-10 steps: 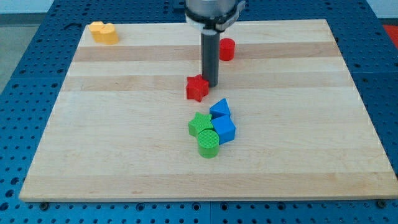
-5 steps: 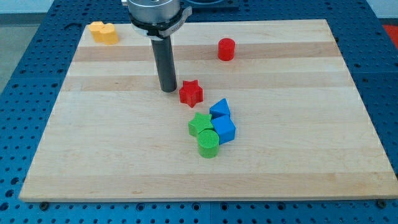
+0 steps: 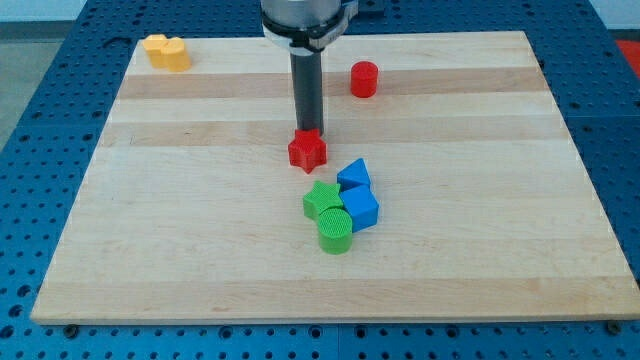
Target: Push the red star closer to the blue triangle
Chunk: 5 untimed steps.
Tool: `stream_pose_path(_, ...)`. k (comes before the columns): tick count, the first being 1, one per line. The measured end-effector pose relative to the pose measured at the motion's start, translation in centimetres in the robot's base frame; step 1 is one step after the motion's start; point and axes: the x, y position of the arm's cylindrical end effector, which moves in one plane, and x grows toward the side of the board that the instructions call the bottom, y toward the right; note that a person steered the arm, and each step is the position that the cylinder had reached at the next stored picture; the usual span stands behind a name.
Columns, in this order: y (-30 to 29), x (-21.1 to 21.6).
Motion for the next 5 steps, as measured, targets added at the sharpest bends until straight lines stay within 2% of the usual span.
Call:
stream_pose_path(1,0.0,1.6)
stream_pose_path(3,-2.0,0.1)
stream_pose_path(5,-2.4,2.1)
